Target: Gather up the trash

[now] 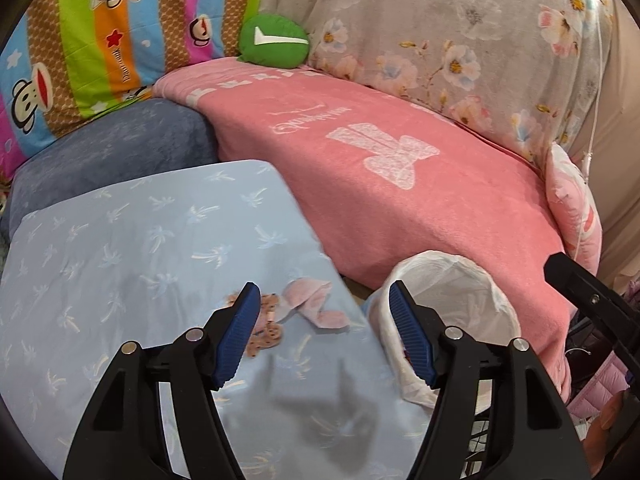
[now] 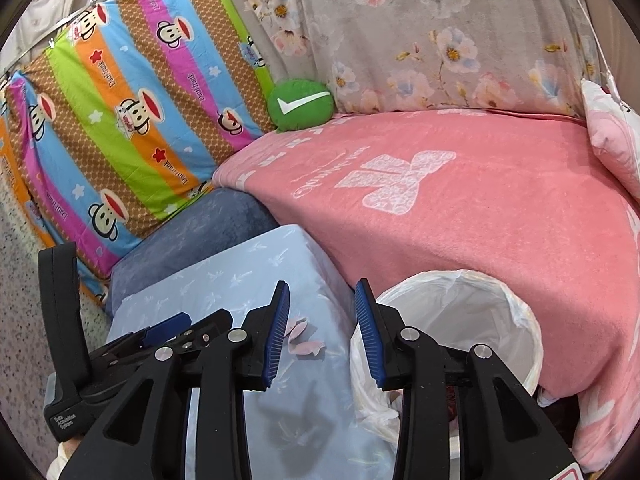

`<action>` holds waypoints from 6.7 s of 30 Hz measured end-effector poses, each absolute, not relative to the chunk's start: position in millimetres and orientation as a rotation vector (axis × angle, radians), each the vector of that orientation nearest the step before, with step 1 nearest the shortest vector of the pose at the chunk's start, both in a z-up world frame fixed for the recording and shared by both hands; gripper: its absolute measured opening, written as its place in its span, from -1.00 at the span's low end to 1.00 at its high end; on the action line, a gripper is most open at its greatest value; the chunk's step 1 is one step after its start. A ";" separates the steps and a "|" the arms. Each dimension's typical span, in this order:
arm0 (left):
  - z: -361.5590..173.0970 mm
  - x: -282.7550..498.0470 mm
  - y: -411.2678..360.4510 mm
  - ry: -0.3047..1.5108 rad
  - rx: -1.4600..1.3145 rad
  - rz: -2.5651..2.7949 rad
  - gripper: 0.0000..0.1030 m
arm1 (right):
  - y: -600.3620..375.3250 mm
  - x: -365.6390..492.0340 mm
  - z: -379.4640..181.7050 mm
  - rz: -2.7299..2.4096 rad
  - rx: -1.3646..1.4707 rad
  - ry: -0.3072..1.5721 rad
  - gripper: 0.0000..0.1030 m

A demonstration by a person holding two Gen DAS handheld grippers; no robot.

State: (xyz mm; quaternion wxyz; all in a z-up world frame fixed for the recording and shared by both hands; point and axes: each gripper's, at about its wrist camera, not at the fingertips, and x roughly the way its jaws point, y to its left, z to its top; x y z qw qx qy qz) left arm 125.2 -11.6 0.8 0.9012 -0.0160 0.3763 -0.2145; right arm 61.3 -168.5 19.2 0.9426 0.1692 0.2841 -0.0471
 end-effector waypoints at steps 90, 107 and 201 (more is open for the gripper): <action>63.8 110.8 -13.5 0.642 -0.014 -0.499 -0.74 | -146.5 60.3 87.8 -0.017 0.317 0.435 -0.94; 31.6 99.4 -44.5 0.732 0.043 -0.529 -0.74 | -194.6 36.7 33.7 -0.123 0.363 0.536 -0.95; -21.3 44.4 -92.7 0.773 0.188 -0.388 0.77 | -209.1 -28.0 -25.1 -0.350 0.162 0.704 0.90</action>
